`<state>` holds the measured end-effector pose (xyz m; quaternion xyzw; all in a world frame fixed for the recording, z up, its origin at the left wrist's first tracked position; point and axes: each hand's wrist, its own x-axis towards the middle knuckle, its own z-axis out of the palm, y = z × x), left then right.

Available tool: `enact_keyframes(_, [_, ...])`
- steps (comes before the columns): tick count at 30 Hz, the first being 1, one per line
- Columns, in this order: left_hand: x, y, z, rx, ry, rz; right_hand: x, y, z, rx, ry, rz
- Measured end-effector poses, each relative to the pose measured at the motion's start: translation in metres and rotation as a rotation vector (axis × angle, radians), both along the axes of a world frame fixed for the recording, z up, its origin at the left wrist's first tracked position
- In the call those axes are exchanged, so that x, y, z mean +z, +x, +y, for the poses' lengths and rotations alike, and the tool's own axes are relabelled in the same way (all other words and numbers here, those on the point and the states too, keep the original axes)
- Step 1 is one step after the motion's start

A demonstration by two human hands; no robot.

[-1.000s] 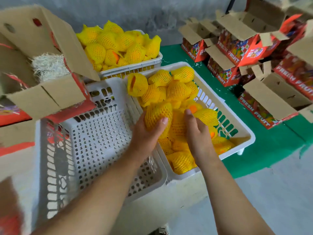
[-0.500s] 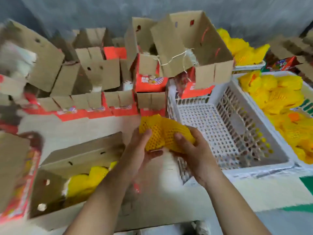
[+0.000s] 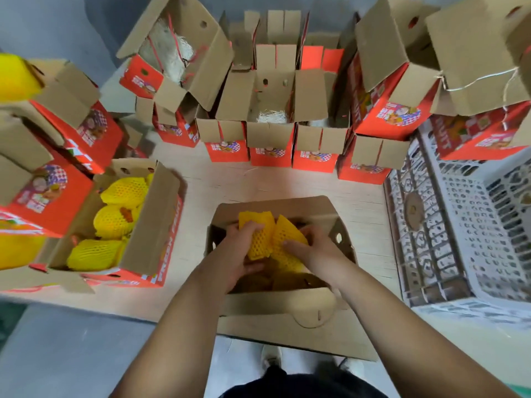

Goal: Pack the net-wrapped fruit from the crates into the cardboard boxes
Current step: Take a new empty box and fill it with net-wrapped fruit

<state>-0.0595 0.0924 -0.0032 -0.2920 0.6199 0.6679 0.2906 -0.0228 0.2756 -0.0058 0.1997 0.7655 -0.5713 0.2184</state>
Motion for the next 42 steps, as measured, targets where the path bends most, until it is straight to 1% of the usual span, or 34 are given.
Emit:
enact_keyframes(2, [-0.008, -0.004, -0.001, 0.011, 0.072, -0.077, -0.009, -0.009, -0.004, 0.021, 0.007, -0.095])
enact_keyframes(5, [-0.024, -0.007, -0.002, -0.046, 0.007, -0.148, -0.027, -0.019, -0.016, 0.037, 0.122, -0.155])
enact_keyframes(7, [-0.036, -0.009, -0.004, -0.093, -0.095, -0.171, -0.04, -0.024, -0.026, 0.03, 0.177, -0.178])
enact_keyframes(9, [-0.045, -0.009, -0.001, -0.106, -0.223, -0.149, -0.05, -0.03, -0.032, 0.052, 0.278, -0.18])
enact_keyframes(11, [-0.05, -0.004, 0.005, -0.172, -0.382, -0.086, -0.051, -0.035, -0.034, 0.11, 0.391, -0.175])
enact_keyframes(13, [-0.052, 0.002, 0.009, -0.284, -0.536, 0.02, -0.047, -0.039, -0.033, 0.178, 0.451, -0.171])
enact_keyframes(15, [-0.052, 0.006, 0.007, -0.422, -0.681, 0.166, -0.043, -0.039, -0.027, 0.202, 0.409, -0.178])
enact_keyframes(17, [-0.051, 0.006, 0.002, -0.627, -0.822, 0.289, -0.042, -0.037, -0.024, 0.275, 0.376, -0.177])
enact_keyframes(19, [-0.047, 0.005, -0.001, -0.751, -0.837, 0.314, -0.042, -0.033, -0.026, 0.337, 0.376, -0.182])
enact_keyframes(20, [-0.044, 0.005, -0.002, -0.788, -0.83, 0.312, -0.042, -0.031, -0.028, 0.326, 0.366, -0.18])
enact_keyframes(22, [-0.037, 0.003, -0.005, -0.839, -0.878, 0.335, -0.039, -0.029, -0.029, 0.26, 0.36, -0.166])
enact_keyframes(24, [-0.033, 0.001, -0.011, -0.82, -0.918, 0.362, -0.034, -0.029, -0.025, 0.186, 0.359, -0.138])
enact_keyframes(26, [-0.029, -0.002, -0.014, -0.774, -0.894, 0.342, -0.034, -0.03, -0.018, 0.069, 0.309, -0.12])
enact_keyframes(27, [-0.028, -0.004, -0.015, -0.79, -0.887, 0.303, -0.035, -0.03, -0.017, 0.013, 0.268, -0.122])
enact_keyframes(30, [-0.034, -0.011, -0.008, -0.902, -0.94, 0.092, -0.043, -0.027, -0.024, -0.048, 0.167, -0.156])
enact_keyframes(32, [-0.034, -0.013, -0.002, -0.854, -0.907, -0.03, -0.048, -0.027, -0.03, -0.011, 0.181, -0.186])
enact_keyframes(34, [-0.034, -0.015, 0.003, -0.739, -0.845, -0.075, -0.047, -0.031, -0.029, 0.098, 0.323, -0.169])
enact_keyframes(36, [-0.033, -0.014, 0.006, -0.547, -0.739, -0.065, -0.042, -0.034, -0.022, 0.238, 0.462, -0.157])
enact_keyframes(38, [-0.031, -0.008, 0.007, -0.296, -0.603, -0.009, -0.037, -0.035, -0.012, 0.316, 0.502, -0.153])
enact_keyframes(40, [-0.027, 0.002, 0.012, -0.088, -0.529, 0.128, -0.03, -0.034, 0.0, 0.313, 0.517, -0.129])
enact_keyframes(41, [-0.024, 0.007, 0.015, -0.044, -0.498, 0.218, -0.027, -0.033, 0.006, 0.316, 0.536, -0.109])
enact_keyframes(42, [-0.021, 0.012, 0.021, -0.054, -0.462, 0.313, -0.025, -0.031, 0.011, 0.329, 0.561, -0.094])
